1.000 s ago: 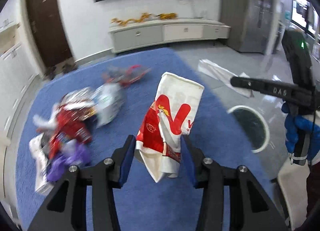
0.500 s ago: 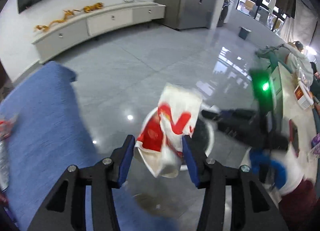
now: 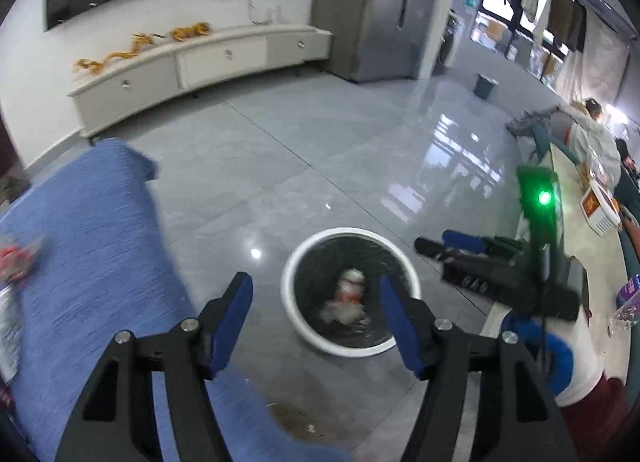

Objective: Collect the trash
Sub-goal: 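Carry both items over the white bin and open both grippers to drop them, then grasp the white milk carton with the left gripper while the right grasps the purple bag, then carry the carton and purple bag over the bin and open both grippers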

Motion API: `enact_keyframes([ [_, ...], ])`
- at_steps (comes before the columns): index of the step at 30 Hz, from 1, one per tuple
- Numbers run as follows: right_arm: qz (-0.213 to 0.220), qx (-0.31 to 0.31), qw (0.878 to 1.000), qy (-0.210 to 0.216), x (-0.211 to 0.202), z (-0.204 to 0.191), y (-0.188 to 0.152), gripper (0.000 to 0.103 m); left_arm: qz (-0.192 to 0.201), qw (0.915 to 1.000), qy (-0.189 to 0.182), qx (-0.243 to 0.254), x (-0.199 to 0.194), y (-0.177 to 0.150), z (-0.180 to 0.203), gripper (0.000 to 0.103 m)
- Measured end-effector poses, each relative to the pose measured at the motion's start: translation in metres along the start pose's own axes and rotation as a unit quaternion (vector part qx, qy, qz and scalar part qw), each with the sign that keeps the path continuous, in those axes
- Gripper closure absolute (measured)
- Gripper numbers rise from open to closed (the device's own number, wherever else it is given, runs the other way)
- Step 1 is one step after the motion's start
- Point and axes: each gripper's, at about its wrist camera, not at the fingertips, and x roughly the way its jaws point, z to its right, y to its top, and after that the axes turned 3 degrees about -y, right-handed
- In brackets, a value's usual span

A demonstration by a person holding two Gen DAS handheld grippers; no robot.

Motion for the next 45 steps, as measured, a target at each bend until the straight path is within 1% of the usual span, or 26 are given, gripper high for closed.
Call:
enact_keyframes([
  [2, 0.01, -0.015, 1.0, 0.015, -0.011, -0.016, 0.005, 0.054, 0.016, 0.9997, 0.018, -0.008, -0.029, -0.014, -0.02, 0.039],
  [3, 0.018, -0.031, 0.999, 0.028, -0.019, -0.035, 0.008, 0.054, 0.025, 0.9991, 0.03, -0.017, -0.048, -0.025, -0.035, 0.039],
  [5, 0.026, -0.054, 0.997, 0.049, -0.03, -0.063, 0.012, 0.054, 0.036, 0.9975, 0.052, -0.03, -0.073, -0.04, -0.059, 0.039],
  [8, 0.036, -0.097, 0.99, 0.091, -0.047, -0.12, 0.013, 0.054, 0.061, 0.9914, 0.101, -0.056, -0.125, -0.078, -0.104, 0.039],
  [9, 0.036, -0.113, 0.986, 0.114, -0.053, -0.144, 0.012, 0.054, 0.066, 0.9883, 0.12, -0.068, -0.141, -0.093, -0.121, 0.039],
  [10, 0.035, -0.124, 0.983, 0.13, -0.057, -0.161, 0.01, 0.054, 0.069, 0.9856, 0.134, -0.077, -0.151, -0.104, -0.135, 0.039],
  [12, 0.031, -0.151, 0.975, 0.163, -0.064, -0.199, 0.004, 0.054, 0.073, 0.9777, 0.169, -0.102, -0.177, -0.132, -0.164, 0.039],
  [14, 0.021, -0.183, 0.963, 0.198, -0.068, -0.243, -0.006, 0.054, 0.074, 0.9675, 0.206, -0.127, -0.2, -0.162, -0.195, 0.039],
  [15, 0.015, -0.201, 0.955, 0.217, -0.07, -0.265, -0.014, 0.054, 0.072, 0.9603, 0.228, -0.144, -0.211, -0.179, -0.213, 0.038],
  [17, 0.001, -0.234, 0.941, 0.245, -0.072, -0.305, -0.028, 0.054, 0.068, 0.9507, 0.255, -0.163, -0.221, -0.201, -0.238, 0.033],
  [19, -0.018, -0.272, 0.926, 0.262, -0.069, -0.351, -0.047, 0.051, 0.062, 0.9402, 0.282, -0.181, -0.228, -0.223, -0.262, 0.032],
  [20, -0.027, -0.289, 0.919, 0.269, -0.066, -0.37, -0.055, 0.05, 0.059, 0.9374, 0.289, -0.185, -0.229, -0.231, -0.268, 0.031],
  [22, -0.045, -0.321, 0.903, 0.282, -0.059, -0.407, -0.073, 0.047, 0.051, 0.9343, 0.294, -0.196, -0.224, -0.244, -0.275, 0.029],
  [25, -0.068, -0.353, 0.886, 0.292, -0.049, -0.441, -0.094, 0.044, 0.043, 0.9353, 0.286, -0.204, -0.218, -0.258, -0.287, 0.029],
  [29, -0.085, -0.376, 0.872, 0.301, -0.036, -0.477, -0.106, 0.043, 0.041, 0.9372, 0.276, -0.21, -0.207, -0.26, -0.295, 0.028],
  [32, -0.099, -0.385, 0.866, 0.304, -0.026, -0.496, -0.109, 0.043, 0.036, 0.9345, 0.274, -0.224, -0.201, -0.256, -0.3, 0.028],
  [33, -0.107, -0.383, 0.864, 0.309, -0.023, -0.503, -0.111, 0.045, 0.034, 0.9337, 0.272, -0.23, -0.199, -0.256, -0.302, 0.03],
  [34, -0.116, -0.381, 0.862, 0.314, -0.019, -0.509, -0.112, 0.054, 0.033, 0.9331, 0.267, -0.239, -0.198, -0.256, -0.305, 0.036],
  [35, -0.122, -0.38, 0.861, 0.316, -0.016, -0.511, -0.112, 0.063, 0.033, 0.9336, 0.256, -0.249, -0.199, -0.259, -0.308, 0.054],
  [36, -0.125, -0.38, 0.859, 0.32, -0.013, -0.513, -0.112, 0.067, 0.031, 0.934, 0.248, -0.256, -0.199, -0.261, -0.31, 0.054],
  [37, -0.125, -0.379, 0.857, 0.325, -0.013, -0.512, -0.113, 0.07, 0.037, 0.9325, 0.247, -0.26, -0.202, -0.263, -0.31, 0.054],
  [38, -0.125, -0.378, 0.855, 0.332, -0.014, -0.511, -0.113, 0.07, 0.04, 0.9316, 0.251, -0.26, -0.205, -0.264, -0.309, 0.054],
  [41, -0.119, -0.38, 0.851, 0.343, -0.025, -0.496, -0.113, 0.072, 0.045, 0.9333, 0.257, -0.247, -0.212, -0.265, -0.297, 0.054],
  [45, -0.108, -0.363, 0.855, 0.354, -0.041, -0.462, -0.109, 0.072, 0.063, 0.934, 0.26, -0.237, -0.229, -0.26, -0.275, 0.055],
])
